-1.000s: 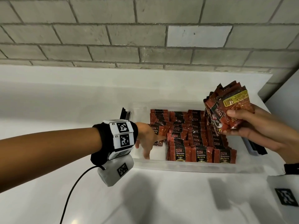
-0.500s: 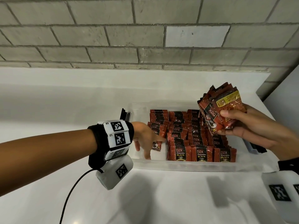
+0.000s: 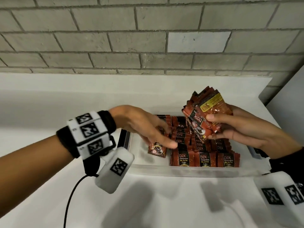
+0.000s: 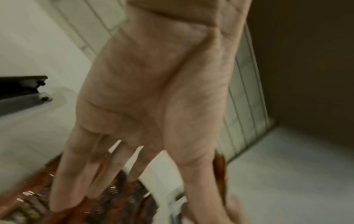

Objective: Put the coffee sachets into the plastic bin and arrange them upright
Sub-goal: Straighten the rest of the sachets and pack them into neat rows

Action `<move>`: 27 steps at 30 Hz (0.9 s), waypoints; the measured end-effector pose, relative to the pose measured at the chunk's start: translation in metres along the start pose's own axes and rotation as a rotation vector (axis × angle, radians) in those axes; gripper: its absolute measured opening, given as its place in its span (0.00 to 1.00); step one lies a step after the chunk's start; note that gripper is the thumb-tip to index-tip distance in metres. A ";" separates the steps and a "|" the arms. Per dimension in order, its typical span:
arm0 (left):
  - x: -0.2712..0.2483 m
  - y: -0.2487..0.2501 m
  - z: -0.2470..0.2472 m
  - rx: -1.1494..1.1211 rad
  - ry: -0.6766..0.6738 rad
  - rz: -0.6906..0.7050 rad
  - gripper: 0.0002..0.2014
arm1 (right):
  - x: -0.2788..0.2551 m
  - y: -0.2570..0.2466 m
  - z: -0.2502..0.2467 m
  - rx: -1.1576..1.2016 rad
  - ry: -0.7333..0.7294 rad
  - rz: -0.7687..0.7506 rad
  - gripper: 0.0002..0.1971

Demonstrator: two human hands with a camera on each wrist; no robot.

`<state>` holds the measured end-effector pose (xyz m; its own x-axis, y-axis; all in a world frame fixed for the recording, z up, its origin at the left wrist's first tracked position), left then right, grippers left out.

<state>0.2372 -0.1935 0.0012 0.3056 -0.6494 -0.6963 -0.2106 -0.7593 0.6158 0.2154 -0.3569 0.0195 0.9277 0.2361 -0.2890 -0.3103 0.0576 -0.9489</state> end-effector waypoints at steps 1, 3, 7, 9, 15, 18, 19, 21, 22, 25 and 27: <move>-0.007 0.009 -0.002 -0.145 0.004 0.099 0.51 | 0.001 -0.002 0.006 -0.011 -0.021 0.008 0.47; -0.018 0.028 -0.002 -0.485 0.041 0.325 0.58 | 0.003 -0.005 0.022 -0.042 -0.074 0.024 0.38; -0.014 0.041 0.009 -1.027 0.143 0.559 0.42 | 0.010 -0.013 0.051 -0.072 -0.103 0.018 0.26; -0.010 0.036 0.011 -1.252 0.214 0.577 0.27 | 0.012 -0.013 0.060 -0.117 -0.113 0.015 0.27; -0.012 0.032 0.018 -1.493 0.179 0.698 0.25 | 0.009 -0.017 0.069 -0.345 -0.079 0.017 0.17; -0.013 0.030 0.021 -1.518 0.164 0.765 0.33 | 0.007 -0.018 0.061 -0.411 -0.009 -0.027 0.32; -0.012 0.028 0.021 -1.532 0.167 0.782 0.36 | 0.007 -0.019 0.057 -0.409 0.027 -0.043 0.38; -0.012 0.024 0.022 -1.558 0.186 0.798 0.38 | 0.006 -0.019 0.048 -0.342 0.096 -0.072 0.41; -0.011 0.022 0.022 -1.576 0.201 0.799 0.36 | 0.005 -0.017 0.043 -0.297 0.127 -0.080 0.39; -0.010 0.013 0.022 -1.630 0.297 0.773 0.31 | 0.000 -0.017 0.032 -0.217 0.217 -0.117 0.27; -0.011 0.007 0.022 -1.640 0.364 0.761 0.31 | -0.002 -0.018 0.028 -0.204 0.257 -0.140 0.20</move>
<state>0.2114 -0.1928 0.0053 0.7969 -0.5820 -0.1618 0.5558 0.6015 0.5738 0.2129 -0.3317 0.0403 0.9882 -0.0133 -0.1525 -0.1530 -0.1290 -0.9798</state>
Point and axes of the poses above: each hand's wrist, its own x-axis towards the middle knuckle, its own z-axis out of the palm, y = z × x, the point moved 9 cm from there along x, towards the middle knuckle, and after that the axes turned 1 degree about z, right-handed, at the moved point
